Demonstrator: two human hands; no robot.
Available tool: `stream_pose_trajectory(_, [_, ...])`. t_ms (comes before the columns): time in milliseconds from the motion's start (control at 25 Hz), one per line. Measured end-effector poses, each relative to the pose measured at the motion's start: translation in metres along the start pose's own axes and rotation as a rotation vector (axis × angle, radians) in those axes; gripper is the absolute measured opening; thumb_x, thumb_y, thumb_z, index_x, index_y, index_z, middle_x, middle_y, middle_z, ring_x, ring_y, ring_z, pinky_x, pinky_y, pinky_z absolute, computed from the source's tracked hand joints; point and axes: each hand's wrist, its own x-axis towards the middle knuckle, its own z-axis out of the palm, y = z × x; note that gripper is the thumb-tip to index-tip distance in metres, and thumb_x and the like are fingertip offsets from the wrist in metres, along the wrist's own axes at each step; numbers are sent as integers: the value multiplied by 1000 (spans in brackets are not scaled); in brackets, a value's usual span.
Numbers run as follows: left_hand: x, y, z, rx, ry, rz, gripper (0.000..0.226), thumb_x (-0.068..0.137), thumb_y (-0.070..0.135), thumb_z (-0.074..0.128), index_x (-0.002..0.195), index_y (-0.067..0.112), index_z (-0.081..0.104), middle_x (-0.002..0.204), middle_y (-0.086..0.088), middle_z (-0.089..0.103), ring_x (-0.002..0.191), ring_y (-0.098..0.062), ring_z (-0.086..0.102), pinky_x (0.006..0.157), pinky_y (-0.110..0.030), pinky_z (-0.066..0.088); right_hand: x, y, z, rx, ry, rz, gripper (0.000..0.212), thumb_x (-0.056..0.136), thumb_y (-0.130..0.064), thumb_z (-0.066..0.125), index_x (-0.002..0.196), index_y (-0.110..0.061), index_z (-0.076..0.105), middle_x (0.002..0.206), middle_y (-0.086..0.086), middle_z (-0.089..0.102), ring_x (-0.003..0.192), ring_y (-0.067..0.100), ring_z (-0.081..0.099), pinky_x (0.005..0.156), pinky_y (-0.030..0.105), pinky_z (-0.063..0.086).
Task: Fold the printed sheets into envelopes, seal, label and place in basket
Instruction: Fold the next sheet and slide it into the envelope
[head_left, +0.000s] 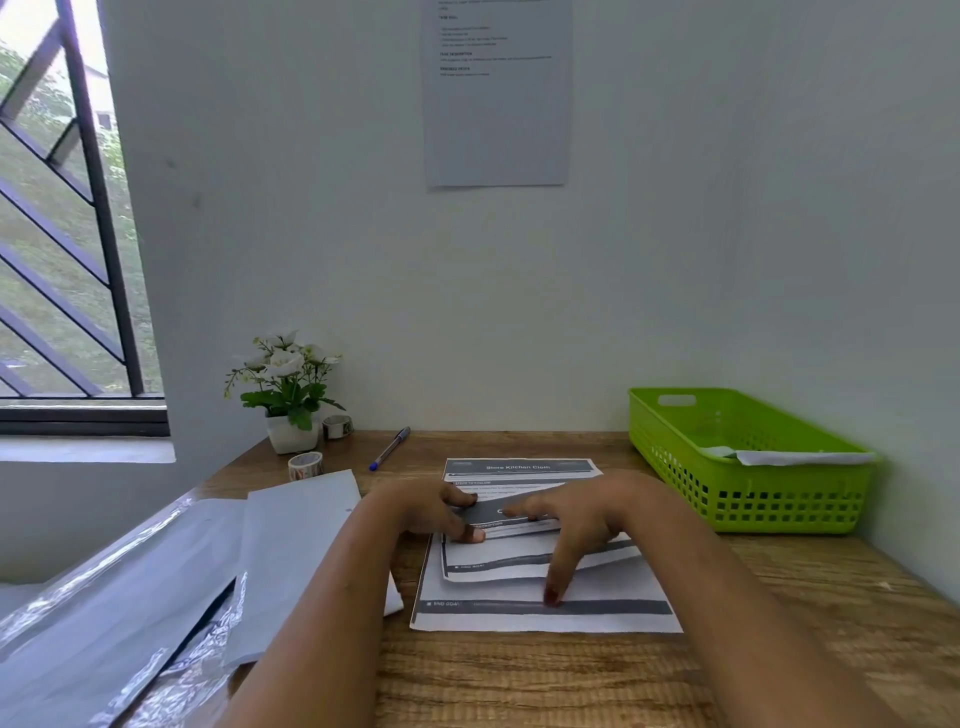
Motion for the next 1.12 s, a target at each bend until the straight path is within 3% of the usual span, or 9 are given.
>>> stream_pose_trajectory(160, [2, -2, 4, -62, 106, 16, 51, 89, 43, 55, 138, 37, 42, 151, 1, 33, 134, -24, 32, 105, -34, 25, -7, -1, -4, 35, 129, -45, 66, 82, -18, 68, 140, -34, 41, 142, -3, 48, 129, 18, 45, 104, 34, 37])
stream_pose_trajectory(320, [3, -3, 5, -156, 216, -48, 39, 93, 32, 51, 132, 31, 51, 142, -1, 46, 124, -21, 43, 90, -26, 31, -2, -2, -5, -183, 609, 43, 33, 88, -24, 52, 115, -40, 60, 122, -13, 61, 120, 13, 49, 109, 52, 17])
stream_pose_trajectory(400, [5, -3, 7, -144, 242, -80, 41, 94, 33, 49, 133, 22, 49, 139, -5, 49, 123, -23, 45, 95, -30, 35, 9, -2, 1, -298, 786, 67, 30, 89, -26, 54, 117, -37, 58, 122, -10, 61, 123, 18, 48, 110, 56, 10])
stream_pose_trajectory(520, [3, -6, 10, -262, 282, -61, 41, 94, 27, 48, 135, 23, 47, 140, -4, 48, 126, -24, 43, 99, -33, 34, 28, 4, 15, -306, 892, 75, 56, 89, -32, 59, 139, -37, 35, 145, -7, 40, 137, 21, 32, 108, 60, 8])
stream_pose_trajectory(680, [2, -4, 9, -348, 361, -56, 35, 94, 17, 48, 128, 19, 55, 128, -5, 58, 97, -15, 52, 78, -23, 38, 46, 18, 29, -187, 646, 148, 69, 99, -37, 40, 151, -31, -5, 161, -7, -6, 148, 21, -3, 111, 62, -1])
stream_pose_trajectory(800, [6, -4, 9, -393, 574, -115, 37, 95, 15, 42, 129, 23, 54, 122, -3, 60, 77, -6, 47, 57, -18, 37, 56, 20, 36, -86, 411, 166, 60, 102, -40, 25, 152, -25, -4, 161, -6, -11, 148, 21, -7, 115, 57, 0])
stream_pose_trajectory(880, [5, -2, 9, -480, 736, -103, 37, 96, 16, 37, 128, 22, 54, 123, -5, 61, 86, -12, 52, 67, -22, 41, 58, 19, 36, -60, 344, 169, 58, 102, -44, 20, 153, -24, 2, 161, -4, -4, 149, 21, -1, 117, 54, 3])
stream_pose_trajectory(960, [7, 1, 10, -329, 822, -26, 33, 96, 25, 40, 124, 24, 58, 120, -3, 63, 98, -16, 57, 78, -28, 44, 57, 19, 34, -68, 329, 169, 58, 101, -46, 19, 153, -22, 6, 161, -1, 0, 149, 22, 3, 118, 51, 5])
stream_pose_trajectory(1120, [13, 14, 22, 18, 370, 125, 41, 97, 40, 41, 136, 31, 45, 143, -2, 45, 129, -23, 42, 108, -41, 34, 56, 13, 34, -67, 376, 86, 56, 102, -41, 24, 152, -18, 14, 161, 2, 9, 147, 21, 12, 119, 48, 12])
